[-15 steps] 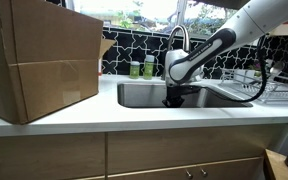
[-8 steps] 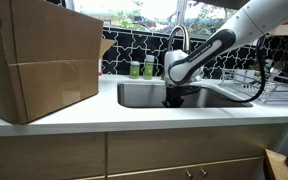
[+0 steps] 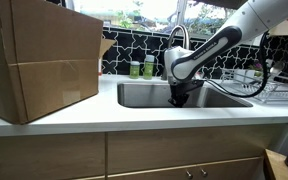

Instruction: Rinse the fork under the faucet

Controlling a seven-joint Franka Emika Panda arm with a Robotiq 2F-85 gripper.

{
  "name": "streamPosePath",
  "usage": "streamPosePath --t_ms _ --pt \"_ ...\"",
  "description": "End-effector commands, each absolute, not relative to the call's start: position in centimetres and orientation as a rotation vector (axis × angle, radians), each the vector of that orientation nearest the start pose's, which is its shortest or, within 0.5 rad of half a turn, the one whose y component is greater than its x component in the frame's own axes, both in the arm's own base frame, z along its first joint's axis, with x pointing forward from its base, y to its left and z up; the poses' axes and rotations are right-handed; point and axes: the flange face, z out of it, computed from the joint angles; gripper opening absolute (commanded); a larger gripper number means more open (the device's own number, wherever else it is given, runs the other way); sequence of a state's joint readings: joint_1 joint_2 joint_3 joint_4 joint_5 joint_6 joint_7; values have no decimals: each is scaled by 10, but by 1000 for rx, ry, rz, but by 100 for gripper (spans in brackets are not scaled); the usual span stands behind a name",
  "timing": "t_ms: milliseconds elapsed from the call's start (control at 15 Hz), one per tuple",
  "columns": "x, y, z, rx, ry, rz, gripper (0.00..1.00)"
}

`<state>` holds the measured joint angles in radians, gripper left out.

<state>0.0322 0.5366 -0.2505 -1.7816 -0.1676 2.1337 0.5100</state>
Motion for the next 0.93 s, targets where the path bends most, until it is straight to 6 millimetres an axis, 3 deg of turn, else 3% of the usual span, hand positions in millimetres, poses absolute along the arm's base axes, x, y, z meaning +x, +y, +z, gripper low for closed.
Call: streamPosePath --t_ms 0,867 --pt "612 -147 265 -3336 948 291 1" --pt "608 -153 273 -3433 784 339 1"
